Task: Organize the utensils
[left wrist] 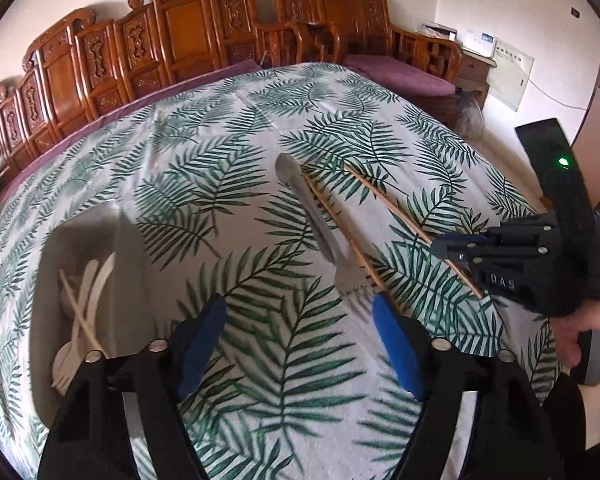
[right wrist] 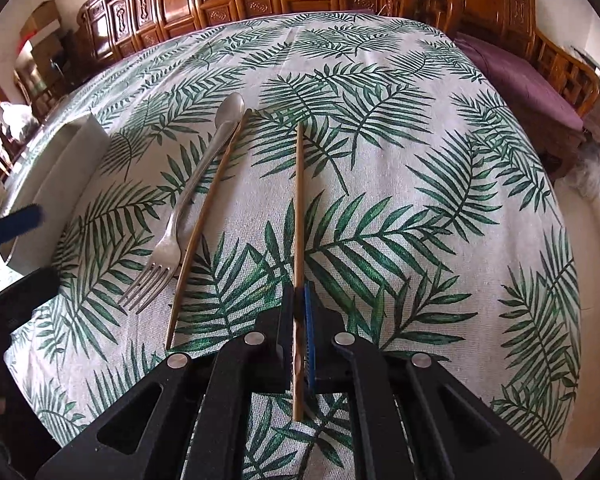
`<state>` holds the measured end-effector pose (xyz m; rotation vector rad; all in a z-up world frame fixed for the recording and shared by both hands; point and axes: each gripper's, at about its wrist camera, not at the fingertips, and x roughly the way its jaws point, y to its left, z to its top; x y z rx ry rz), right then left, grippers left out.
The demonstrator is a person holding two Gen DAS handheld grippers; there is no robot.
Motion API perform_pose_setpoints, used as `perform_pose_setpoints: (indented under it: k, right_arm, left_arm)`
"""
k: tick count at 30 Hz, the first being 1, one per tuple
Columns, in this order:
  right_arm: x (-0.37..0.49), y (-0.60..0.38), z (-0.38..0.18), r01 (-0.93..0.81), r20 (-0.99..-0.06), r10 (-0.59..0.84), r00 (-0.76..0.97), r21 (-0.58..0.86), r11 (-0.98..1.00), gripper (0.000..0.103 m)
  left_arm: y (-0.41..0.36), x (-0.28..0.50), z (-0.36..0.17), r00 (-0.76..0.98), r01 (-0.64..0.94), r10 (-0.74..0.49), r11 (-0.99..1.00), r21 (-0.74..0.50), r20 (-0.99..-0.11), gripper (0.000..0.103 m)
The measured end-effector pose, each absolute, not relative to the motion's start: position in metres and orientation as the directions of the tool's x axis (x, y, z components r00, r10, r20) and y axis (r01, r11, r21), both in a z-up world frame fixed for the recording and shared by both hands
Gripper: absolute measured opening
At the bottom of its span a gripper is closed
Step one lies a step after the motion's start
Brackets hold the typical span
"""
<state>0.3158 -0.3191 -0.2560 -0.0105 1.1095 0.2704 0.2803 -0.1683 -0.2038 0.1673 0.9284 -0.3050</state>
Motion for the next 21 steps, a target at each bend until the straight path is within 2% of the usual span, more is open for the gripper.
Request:
perform_pose_setpoints:
  k: [4,6,10,12,21]
  right_arm:
    - [0.316,-0.324,-0.256,-0.220,-0.876,0.245,0.416,0.164,0.962,0.006]
    - [0.316,-0.324,-0.256,-0.223,-0.874,0.250,0.416,0.169,0.960,0.006]
    - [0.316,-0.325,-0.256,-0.228,-0.871,0.257,0.419,0.173,0.958,0.006]
    - [0.316,-0.326,-0.257,-0.227,-0.868,0.266,0.419,0.183,0.957,0.006]
    - [0.316,-0.330,-0.257,-0.226,-0.862,0.292,0.415,0.213,0.951,0.006]
  left_arm:
    - [-0.185,0.299,-0.215,0.523,0.339,-0.191,0.941,-0.004,-0.831,0.052]
    - [-0.192,0.310,-0.221,0.497,0.337,-0.193,0.941,-0.017,-0.846,0.039]
    - [-0.201,0.323,-0.228,0.474,0.335,-0.195,0.942,-0.028,-0.858,0.032]
    - [-0.207,0.329,-0.231,0.466,0.338,-0.181,0.941,-0.015,-0.866,0.023]
    - [-0.218,0.349,-0.244,0.431,0.322,-0.095,0.945,0.054,-0.897,0.023]
